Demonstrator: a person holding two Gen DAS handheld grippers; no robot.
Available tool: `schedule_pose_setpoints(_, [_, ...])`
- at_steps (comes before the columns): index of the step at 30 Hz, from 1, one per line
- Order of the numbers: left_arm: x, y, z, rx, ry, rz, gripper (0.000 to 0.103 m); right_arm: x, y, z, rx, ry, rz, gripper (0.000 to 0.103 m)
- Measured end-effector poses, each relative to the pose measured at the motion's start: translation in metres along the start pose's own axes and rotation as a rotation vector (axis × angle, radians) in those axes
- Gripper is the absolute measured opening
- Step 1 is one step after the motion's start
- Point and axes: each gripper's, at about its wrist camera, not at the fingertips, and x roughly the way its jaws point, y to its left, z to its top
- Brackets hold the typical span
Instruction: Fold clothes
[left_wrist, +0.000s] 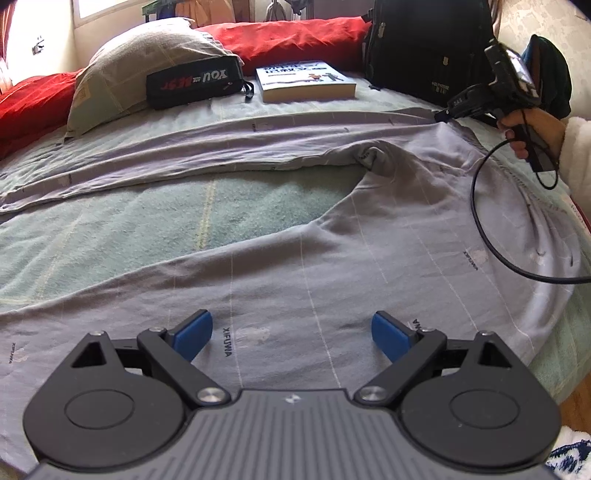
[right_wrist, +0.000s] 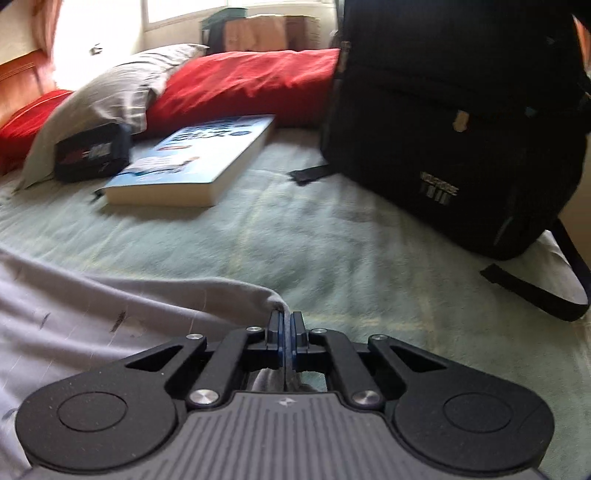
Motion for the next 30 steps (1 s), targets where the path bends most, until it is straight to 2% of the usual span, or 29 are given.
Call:
schedule_pose_setpoints(3, [-0.004,0.002,0.0,-0.006,-0.01,0.001,0.093,0.009,-0.011,0.0,0.065,0.037,0.016,0.007])
schedule_pose_setpoints(5, [-0.005,0.002,0.0,-0.008,-0.015,0.0,0.093,0.002,-0.017,-0.001,0.104,0.038,0.027,0.019])
schedule_pose_setpoints(6, [-0.006,0.003,0.0,-0.008,-0.017,-0.001,0.093,-0.005,-0.02,-0.002,0.122,0.039,0.04,0.019])
schedule_pose_setpoints(9, [-0.007,0.002,0.0,-0.006,-0.025,-0.008,0.093,-0.04,-0.025,-0.007,0.148,0.005,0.081,0.023])
schedule_pose_setpoints(13, [-0.009,-0.001,-0.001,0.0,-0.036,-0.024,0.093,-0.097,-0.032,-0.029,0.201,-0.025,0.143,0.037])
schedule_pose_setpoints(16, [-0.015,-0.005,-0.006,0.014,-0.047,-0.025,0.093,-0.135,-0.035,-0.061,0.26,-0.02,0.169,0.046])
schedule_pose_setpoints(19, [-0.022,-0.01,-0.011,0.029,-0.06,-0.026,0.093,-0.166,-0.036,-0.106,0.36,0.006,0.193,0.052])
schedule_pose_setpoints(23, [-0.033,-0.016,-0.018,0.047,-0.077,-0.027,0.093,-0.197,-0.027,-0.174,0.494,0.043,0.207,0.056])
schedule_pose_setpoints(26, [-0.042,-0.021,-0.024,0.059,-0.096,-0.034,0.093,-0.199,-0.016,-0.208,0.551,0.059,0.239,0.056])
schedule_pose_setpoints(28, [-0.048,-0.023,-0.029,0.057,-0.106,-0.042,0.093,-0.197,-0.01,-0.215,0.558,0.025,0.248,0.052])
schedule_pose_setpoints(29, [-0.051,-0.024,-0.031,0.055,-0.11,-0.041,0.093,-0.195,-0.007,-0.215,0.554,0.011,0.245,0.028])
schedule_pose_setpoints(30, [-0.054,-0.024,-0.034,0.053,-0.115,-0.039,0.093,-0.193,-0.005,-0.215,0.551,0.004,0.24,0.009])
